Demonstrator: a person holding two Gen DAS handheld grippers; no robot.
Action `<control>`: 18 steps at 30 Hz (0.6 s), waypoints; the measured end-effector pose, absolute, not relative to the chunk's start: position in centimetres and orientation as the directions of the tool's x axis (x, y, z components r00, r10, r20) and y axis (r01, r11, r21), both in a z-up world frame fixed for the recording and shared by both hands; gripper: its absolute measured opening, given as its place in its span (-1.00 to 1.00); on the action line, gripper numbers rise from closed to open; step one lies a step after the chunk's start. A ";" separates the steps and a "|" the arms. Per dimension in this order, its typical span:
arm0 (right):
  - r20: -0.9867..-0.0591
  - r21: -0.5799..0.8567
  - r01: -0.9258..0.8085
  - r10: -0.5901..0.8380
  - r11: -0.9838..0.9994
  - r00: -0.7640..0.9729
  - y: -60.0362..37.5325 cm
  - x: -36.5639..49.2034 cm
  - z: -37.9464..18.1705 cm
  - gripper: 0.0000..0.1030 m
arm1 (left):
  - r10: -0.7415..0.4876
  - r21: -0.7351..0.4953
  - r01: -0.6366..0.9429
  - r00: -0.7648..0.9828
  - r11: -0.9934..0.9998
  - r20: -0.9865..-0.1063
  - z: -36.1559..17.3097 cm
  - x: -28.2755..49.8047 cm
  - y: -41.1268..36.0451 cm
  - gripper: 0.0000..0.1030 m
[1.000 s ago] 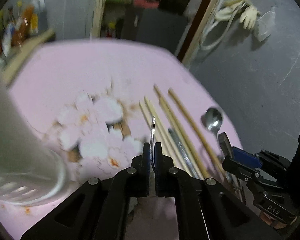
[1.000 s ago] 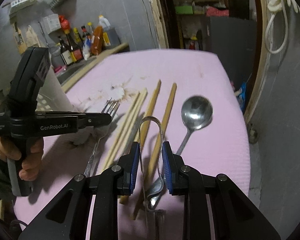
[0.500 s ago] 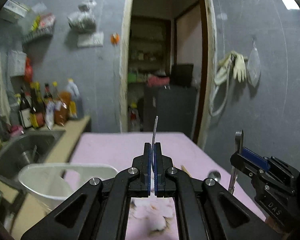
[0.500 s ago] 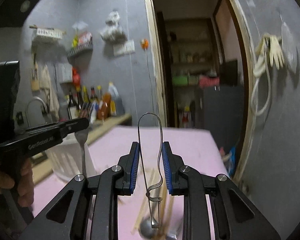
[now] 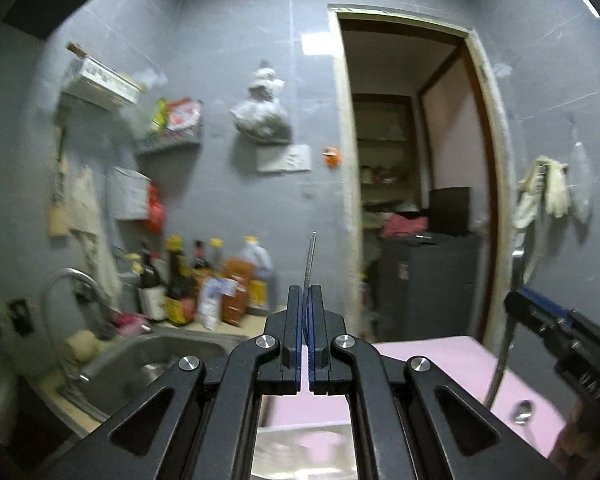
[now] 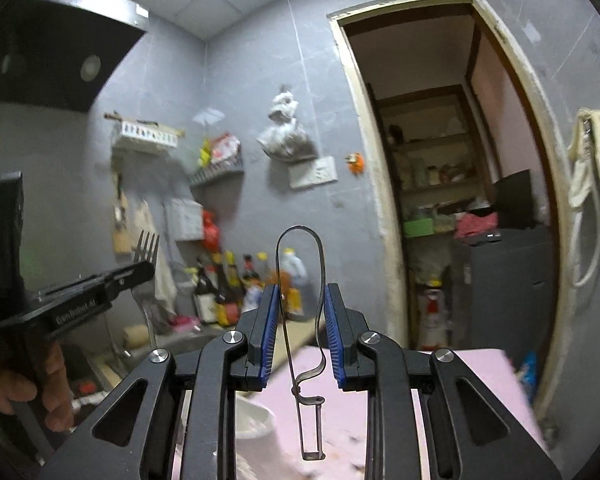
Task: Organize utensils
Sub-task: 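Lift the fork with the left tool while the right tool lifts the tongs toward the holder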
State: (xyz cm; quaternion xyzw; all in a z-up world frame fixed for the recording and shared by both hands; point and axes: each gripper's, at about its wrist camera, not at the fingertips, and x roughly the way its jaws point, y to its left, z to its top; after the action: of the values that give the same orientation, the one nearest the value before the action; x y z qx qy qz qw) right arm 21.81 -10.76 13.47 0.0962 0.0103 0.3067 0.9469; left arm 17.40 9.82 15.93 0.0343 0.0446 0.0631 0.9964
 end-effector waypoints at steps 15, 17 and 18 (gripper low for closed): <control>-0.003 0.277 -0.596 0.621 0.754 0.784 -3.6 26.3 10.7 -0.61 | 0.297 0.137 -0.283 0.950 0.949 -0.096 10.8 21.5 15.5 -0.99; -0.036 0.270 -0.586 0.617 0.764 0.787 -2.9 26.6 9.8 -0.60 | 0.299 0.149 -0.281 0.948 0.948 -0.112 10.3 22.1 15.5 -0.99; -0.053 0.267 -0.582 0.615 0.768 0.787 -2.7 26.8 9.3 -0.60 | 0.296 0.155 -0.276 0.947 0.948 -0.122 9.9 22.3 15.4 -0.99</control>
State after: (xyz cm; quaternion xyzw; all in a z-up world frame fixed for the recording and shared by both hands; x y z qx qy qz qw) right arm 26.76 -2.65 9.31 0.1189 0.0685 0.3191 0.9377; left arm 22.29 15.42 9.94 0.0681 0.0719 0.1454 0.9844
